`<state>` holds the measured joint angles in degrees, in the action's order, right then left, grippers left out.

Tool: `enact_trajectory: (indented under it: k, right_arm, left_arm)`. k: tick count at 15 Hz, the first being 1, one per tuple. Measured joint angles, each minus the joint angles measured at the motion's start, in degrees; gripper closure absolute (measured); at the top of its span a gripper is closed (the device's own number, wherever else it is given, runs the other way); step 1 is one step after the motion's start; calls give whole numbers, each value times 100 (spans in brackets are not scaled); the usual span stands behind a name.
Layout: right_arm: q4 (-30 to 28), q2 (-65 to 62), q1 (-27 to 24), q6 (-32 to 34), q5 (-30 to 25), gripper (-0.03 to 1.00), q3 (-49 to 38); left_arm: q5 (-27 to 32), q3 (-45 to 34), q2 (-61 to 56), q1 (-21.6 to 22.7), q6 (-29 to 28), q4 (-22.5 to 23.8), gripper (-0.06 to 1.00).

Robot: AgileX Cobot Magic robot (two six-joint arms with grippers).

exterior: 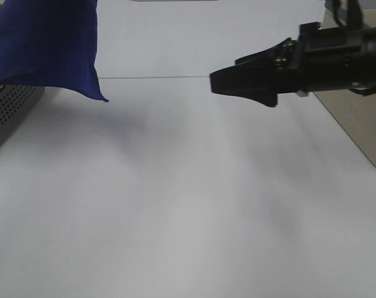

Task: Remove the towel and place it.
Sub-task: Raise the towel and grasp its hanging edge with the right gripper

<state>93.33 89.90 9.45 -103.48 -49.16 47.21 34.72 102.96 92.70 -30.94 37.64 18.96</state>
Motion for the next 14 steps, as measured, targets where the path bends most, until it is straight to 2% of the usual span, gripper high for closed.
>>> enact_trajectory:
  k: [3, 10, 12, 14]
  right_arm:
    - [6, 882, 756, 252, 430, 10, 934]
    - [23, 2143, 1702, 831, 481, 10, 2447]
    - [40, 2286, 1765, 911, 596, 10, 2601]
    - [355, 2475, 1765, 928, 716, 10, 2704]
  left_arm:
    - [0, 0, 11, 0, 0, -241, 94]
    - [-275, 0, 223, 0, -6, -304, 94]
    - [-292, 0, 229, 0, -6, -304, 94]
    - [-304, 0, 229, 0, -6, -315, 94]
